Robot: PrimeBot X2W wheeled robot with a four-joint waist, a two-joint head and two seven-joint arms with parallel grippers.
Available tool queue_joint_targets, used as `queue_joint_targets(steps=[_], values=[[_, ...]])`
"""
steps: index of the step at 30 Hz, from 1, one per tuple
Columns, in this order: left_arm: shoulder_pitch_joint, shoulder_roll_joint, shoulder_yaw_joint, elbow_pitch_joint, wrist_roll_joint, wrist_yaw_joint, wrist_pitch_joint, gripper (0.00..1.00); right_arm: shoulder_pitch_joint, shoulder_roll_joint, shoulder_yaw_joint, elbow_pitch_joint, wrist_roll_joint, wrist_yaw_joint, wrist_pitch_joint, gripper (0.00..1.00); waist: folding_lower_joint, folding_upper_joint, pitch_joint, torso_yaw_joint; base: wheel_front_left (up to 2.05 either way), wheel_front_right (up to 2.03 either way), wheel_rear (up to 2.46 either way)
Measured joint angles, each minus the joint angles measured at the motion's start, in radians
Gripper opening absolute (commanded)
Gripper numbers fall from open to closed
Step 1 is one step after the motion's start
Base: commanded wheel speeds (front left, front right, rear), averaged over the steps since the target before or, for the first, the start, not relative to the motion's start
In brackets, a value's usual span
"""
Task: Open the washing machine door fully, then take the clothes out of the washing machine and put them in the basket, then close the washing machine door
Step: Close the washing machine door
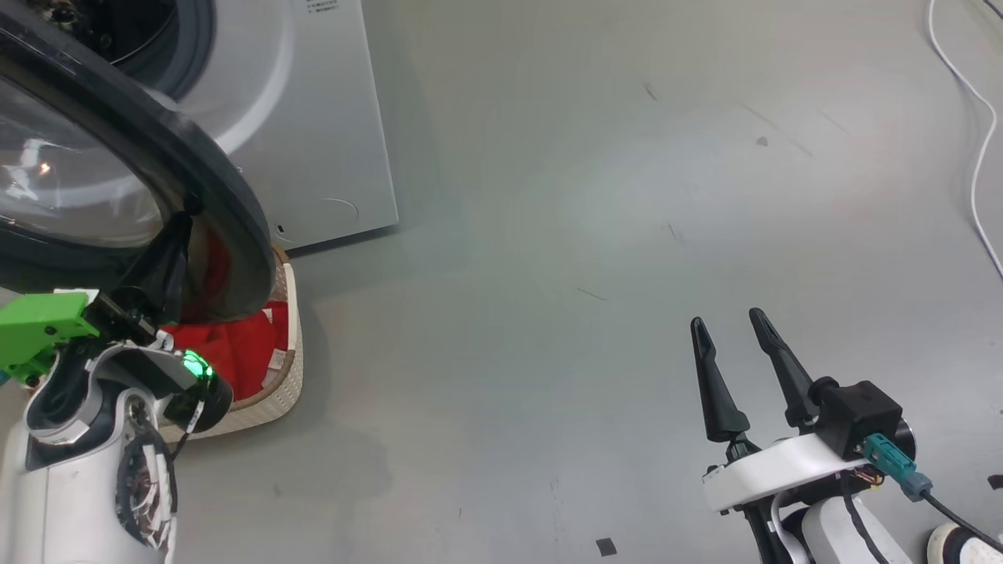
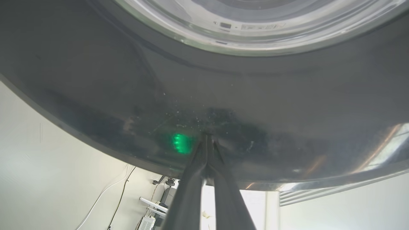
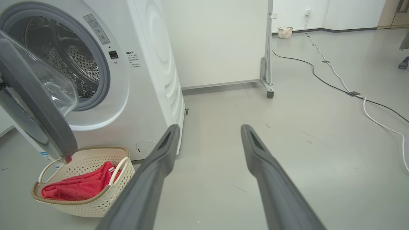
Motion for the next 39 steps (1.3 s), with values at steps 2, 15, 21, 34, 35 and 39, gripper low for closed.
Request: queue_joint_targets(steps=[2, 15, 21, 34, 35, 39], values=[[-0.013, 0.0, -0.002, 0.007, -0.004, 0.0, -0.022, 0.0, -0.004, 0.002, 0.0, 0.0, 0.0, 0.0, -0.001, 1.0, 0.0, 0.0, 0.006, -0.011, 0.0, 0.0, 0.0], [-0.044, -0.006, -0.111, 0.072, -0.01, -0.023, -0.058, 0.0, -0.01, 0.001, -0.04, 0.001, 0.001, -0.009, -0.007, 1.0, 0.0, 0.0, 0.014, -0.011, 0.0, 0.0, 0.0], [-0.031, -0.005, -0.219, 0.087, -0.024, -0.064, -0.027, 0.0, -0.009, -0.012, -0.054, 0.005, 0.001, -0.009, -0.009, 1.0, 0.0, 0.0, -0.007, 0.034, 0.0, 0.0, 0.0], [0.146, 0.114, -0.575, 0.05, 0.488, -0.211, -0.016, 0.0, 0.0, -0.033, -0.089, 0.02, 0.003, -0.008, -0.01, 1.0, 0.0, 0.0, -0.087, 0.185, 0.0, 0.0, 0.0], [0.151, 0.127, -0.589, 0.044, 0.527, -0.214, -0.032, 0.0, 0.007, -0.035, -0.093, 0.02, 0.005, -0.008, -0.011, 1.0, 0.0, 0.0, -0.094, 0.199, 0.0, 0.0, 0.0], [0.163, 0.175, -0.622, 0.016, 0.662, -0.226, -0.112, 0.0, 0.029, -0.037, -0.115, 0.019, 0.012, -0.018, -0.011, 1.0, 0.0, 0.0, -0.119, 0.253, 0.0, 0.0, 0.0]])
